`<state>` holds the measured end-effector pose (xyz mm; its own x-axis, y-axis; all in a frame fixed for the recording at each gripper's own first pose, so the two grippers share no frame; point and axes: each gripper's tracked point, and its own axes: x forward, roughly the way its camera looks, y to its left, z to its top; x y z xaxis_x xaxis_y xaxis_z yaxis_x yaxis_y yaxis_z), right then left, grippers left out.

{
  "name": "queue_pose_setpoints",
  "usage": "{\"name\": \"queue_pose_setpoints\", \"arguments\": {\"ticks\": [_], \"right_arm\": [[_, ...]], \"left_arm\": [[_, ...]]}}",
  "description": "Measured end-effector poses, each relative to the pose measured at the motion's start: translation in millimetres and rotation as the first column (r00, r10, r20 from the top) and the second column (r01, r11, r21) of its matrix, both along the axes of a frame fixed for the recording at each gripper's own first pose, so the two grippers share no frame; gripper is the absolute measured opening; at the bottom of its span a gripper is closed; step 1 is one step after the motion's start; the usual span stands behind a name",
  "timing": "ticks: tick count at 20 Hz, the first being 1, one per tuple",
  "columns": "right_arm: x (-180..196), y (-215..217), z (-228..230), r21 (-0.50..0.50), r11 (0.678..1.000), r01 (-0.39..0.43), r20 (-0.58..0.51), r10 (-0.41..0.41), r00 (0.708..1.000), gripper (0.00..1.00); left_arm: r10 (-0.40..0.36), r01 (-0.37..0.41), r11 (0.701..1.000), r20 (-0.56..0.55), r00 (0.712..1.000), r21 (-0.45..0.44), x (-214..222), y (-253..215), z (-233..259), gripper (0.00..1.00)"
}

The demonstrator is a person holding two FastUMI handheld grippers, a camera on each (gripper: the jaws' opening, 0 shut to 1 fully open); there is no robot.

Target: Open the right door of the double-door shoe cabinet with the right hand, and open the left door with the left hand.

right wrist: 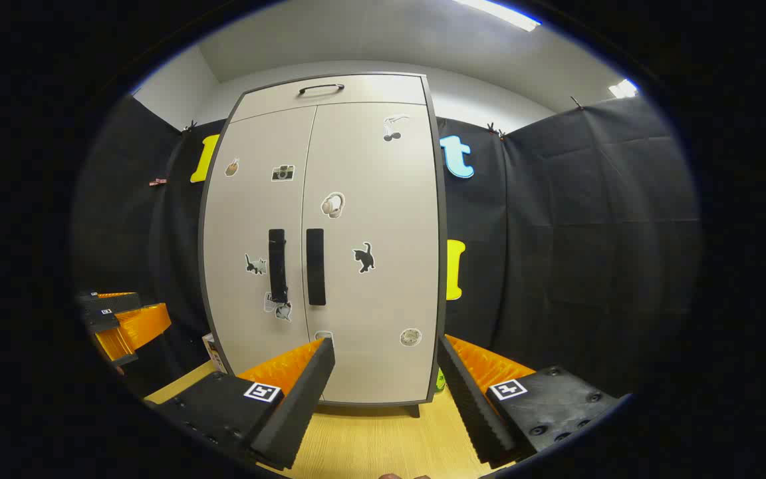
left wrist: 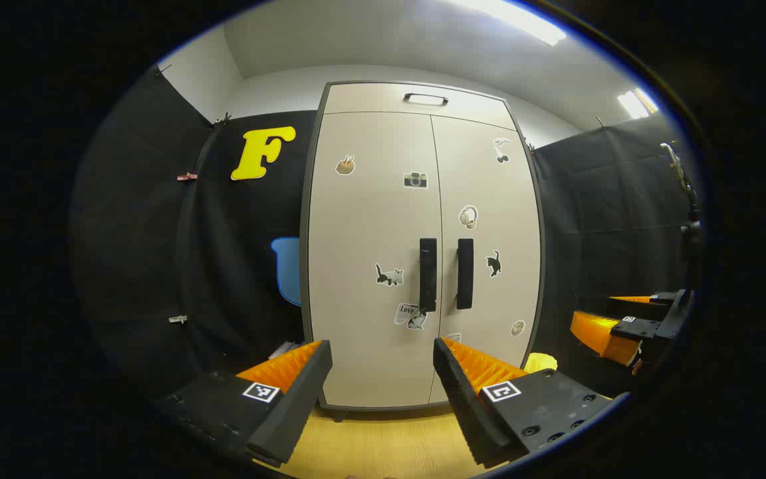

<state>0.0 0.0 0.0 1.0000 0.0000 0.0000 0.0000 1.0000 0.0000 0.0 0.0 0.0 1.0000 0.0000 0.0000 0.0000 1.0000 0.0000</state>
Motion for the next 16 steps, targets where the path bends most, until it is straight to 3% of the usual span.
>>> {"name": "queue_pose_setpoints", "arguments": {"ticks": [16], "right_arm": [[10.4, 3.4, -8.9, -0.016, 0.999, -0.046, -0.028, 0.046, 0.999, 0.98]], "left_arm": [[0.056, -0.056, 0.998, -0.013, 0.998, 0.000, -1.3, 4.7, -6.8, 0.95]]}}
